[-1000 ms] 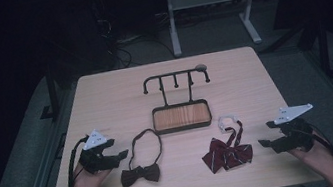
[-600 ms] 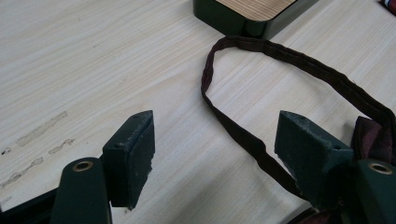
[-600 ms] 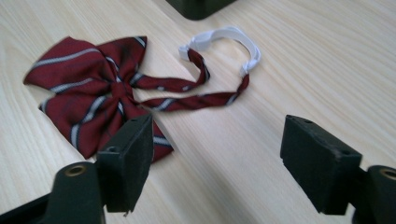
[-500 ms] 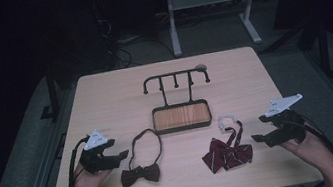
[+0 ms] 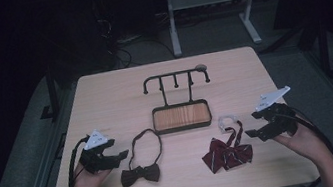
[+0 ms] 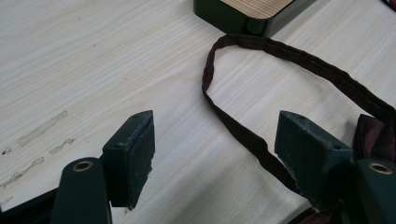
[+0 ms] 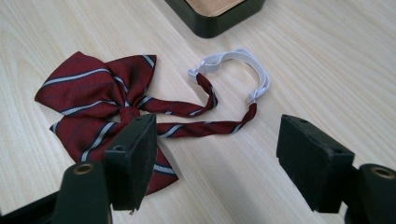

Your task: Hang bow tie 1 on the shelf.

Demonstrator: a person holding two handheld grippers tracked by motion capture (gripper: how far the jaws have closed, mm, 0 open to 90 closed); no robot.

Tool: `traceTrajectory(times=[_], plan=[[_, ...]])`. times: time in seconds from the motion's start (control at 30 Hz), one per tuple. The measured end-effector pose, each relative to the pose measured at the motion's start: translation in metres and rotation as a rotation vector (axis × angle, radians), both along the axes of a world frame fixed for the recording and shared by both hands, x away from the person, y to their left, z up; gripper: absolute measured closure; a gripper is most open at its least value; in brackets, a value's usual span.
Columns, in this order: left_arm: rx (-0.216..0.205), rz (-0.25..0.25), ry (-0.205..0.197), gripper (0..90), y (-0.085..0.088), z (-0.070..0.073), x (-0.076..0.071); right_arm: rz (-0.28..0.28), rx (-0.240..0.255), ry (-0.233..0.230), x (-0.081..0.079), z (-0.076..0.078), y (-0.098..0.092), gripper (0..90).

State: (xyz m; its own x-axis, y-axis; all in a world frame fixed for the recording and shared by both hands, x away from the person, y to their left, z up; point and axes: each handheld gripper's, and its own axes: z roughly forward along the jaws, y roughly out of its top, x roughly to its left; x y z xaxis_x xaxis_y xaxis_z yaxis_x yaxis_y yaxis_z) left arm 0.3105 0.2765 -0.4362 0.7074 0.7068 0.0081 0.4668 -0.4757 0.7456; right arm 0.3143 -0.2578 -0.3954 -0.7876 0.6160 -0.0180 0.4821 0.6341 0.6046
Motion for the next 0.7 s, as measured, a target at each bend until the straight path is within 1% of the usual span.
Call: traceTrajectory(times=[0.07, 0.13, 0.23, 0.33, 0.7], plan=[[0.005, -0.002, -0.001, 28.9, 0.0, 0.0, 0.0, 0.003, -0.006, 0.009, 0.002, 0.001, 0.002, 29.3], [-0.001, 0.002, -0.003, 28.9, -0.001, 0.001, -0.001, 0.01, -0.017, 0.02, 0.005, 0.002, 0.004, 30.2], [0.0, 0.001, -0.003, 28.9, -0.001, 0.001, -0.001, 0.014, -0.015, 0.027, 0.008, 0.002, 0.006, 30.9], [0.011, -0.006, -0.006, 28.9, 0.0, 0.001, 0.0, 0.021, -0.02, 0.039, 0.013, 0.002, 0.009, 31.5], [0.018, -0.006, -0.004, 28.9, -0.002, 0.001, -0.001, 0.031, -0.042, 0.062, 0.023, 0.002, 0.016, 34.7]])
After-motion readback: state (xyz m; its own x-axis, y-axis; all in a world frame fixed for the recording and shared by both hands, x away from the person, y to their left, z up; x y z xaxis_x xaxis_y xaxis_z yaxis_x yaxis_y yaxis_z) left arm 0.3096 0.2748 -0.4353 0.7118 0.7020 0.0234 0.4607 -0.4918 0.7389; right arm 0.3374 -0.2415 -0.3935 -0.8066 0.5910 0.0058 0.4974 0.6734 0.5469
